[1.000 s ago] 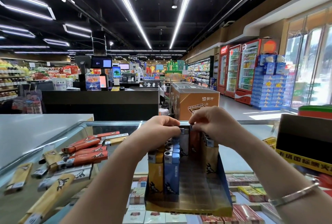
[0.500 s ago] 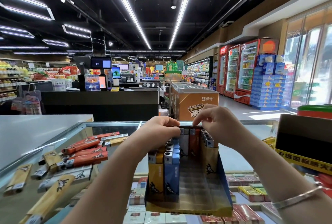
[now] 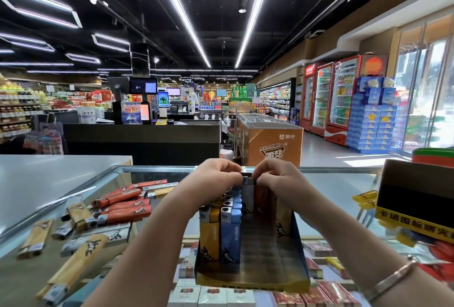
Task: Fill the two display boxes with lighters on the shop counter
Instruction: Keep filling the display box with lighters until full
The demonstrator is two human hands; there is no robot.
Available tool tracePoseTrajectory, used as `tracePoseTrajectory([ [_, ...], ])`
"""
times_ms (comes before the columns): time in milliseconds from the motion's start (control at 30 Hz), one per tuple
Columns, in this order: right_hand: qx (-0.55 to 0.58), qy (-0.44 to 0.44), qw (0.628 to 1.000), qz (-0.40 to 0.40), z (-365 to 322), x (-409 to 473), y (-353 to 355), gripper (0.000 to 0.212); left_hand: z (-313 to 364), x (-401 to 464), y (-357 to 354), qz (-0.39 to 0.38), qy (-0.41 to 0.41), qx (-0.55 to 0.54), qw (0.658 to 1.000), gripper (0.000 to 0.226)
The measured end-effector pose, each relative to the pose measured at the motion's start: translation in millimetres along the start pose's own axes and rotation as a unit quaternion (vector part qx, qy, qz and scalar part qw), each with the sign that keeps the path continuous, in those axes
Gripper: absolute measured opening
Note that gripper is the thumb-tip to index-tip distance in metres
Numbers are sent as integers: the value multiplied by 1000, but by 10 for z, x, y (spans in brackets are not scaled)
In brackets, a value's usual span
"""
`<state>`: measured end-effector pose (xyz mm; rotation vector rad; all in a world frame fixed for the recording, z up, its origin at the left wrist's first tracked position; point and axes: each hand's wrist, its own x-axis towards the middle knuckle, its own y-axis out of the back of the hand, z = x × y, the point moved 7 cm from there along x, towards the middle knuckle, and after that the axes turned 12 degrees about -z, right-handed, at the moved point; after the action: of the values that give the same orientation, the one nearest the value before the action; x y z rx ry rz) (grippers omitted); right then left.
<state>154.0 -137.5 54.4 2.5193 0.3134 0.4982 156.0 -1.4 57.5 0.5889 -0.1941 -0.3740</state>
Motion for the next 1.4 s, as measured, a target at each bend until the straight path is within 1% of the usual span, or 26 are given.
tracePoseTrajectory([
  [100,31,15,999,-1,-26,-2,-45,18,-23,-18,85,35,-2,7,999,13],
  [267,48,48,998,-2,-95,-20,-115,18,-202,-217,366,166,-8,-45,985,14],
  [333,49,66,997,-6,-138,-36,-139,20,-298,-378,507,204,-3,-17,979,15],
  [433,41,87,995,-4,-178,-52,-166,21,-461,-696,672,225,27,93,970,21],
  [533,23,97,995,8,-194,-57,-182,20,-643,-1040,723,214,95,227,945,23],
  [600,14,102,995,21,-206,-58,-189,21,-785,-1263,733,209,168,311,912,32],
  [667,-9,101,994,41,-219,-54,-188,21,-923,-1449,740,196,260,372,869,43],
  [700,-20,99,994,49,-223,-54,-192,20,-970,-1527,730,188,296,384,854,47],
  [733,-27,95,994,54,-225,-51,-198,19,-1004,-1586,714,183,318,383,848,51],
  [800,-40,87,993,63,-229,-42,-204,18,-1037,-1652,695,184,334,368,848,57],
  [833,-48,84,993,63,-234,-32,-209,17,-1046,-1666,696,188,333,361,850,57],
  [900,-73,73,993,60,-239,6,-218,15,-1054,-1661,700,196,315,347,862,47],
  [1000,-90,47,993,66,-227,76,-210,15,-1025,-1588,671,214,229,342,886,30],
  [1100,-58,32,994,88,-204,98,-229,15,-973,-1526,669,226,156,377,885,35],
  [1167,-48,41,993,103,-186,82,-240,14,-975,-1447,671,198,133,427,872,40],
  [1200,-42,49,992,105,-177,72,-239,15,-997,-1405,672,179,128,438,872,41],
  [1300,-31,57,994,85,-137,69,-228,17,-1068,-1336,648,130,119,401,899,33],
  [1400,-34,62,994,78,-143,75,-232,19,-1103,-1277,631,104,108,392,908,23],
])
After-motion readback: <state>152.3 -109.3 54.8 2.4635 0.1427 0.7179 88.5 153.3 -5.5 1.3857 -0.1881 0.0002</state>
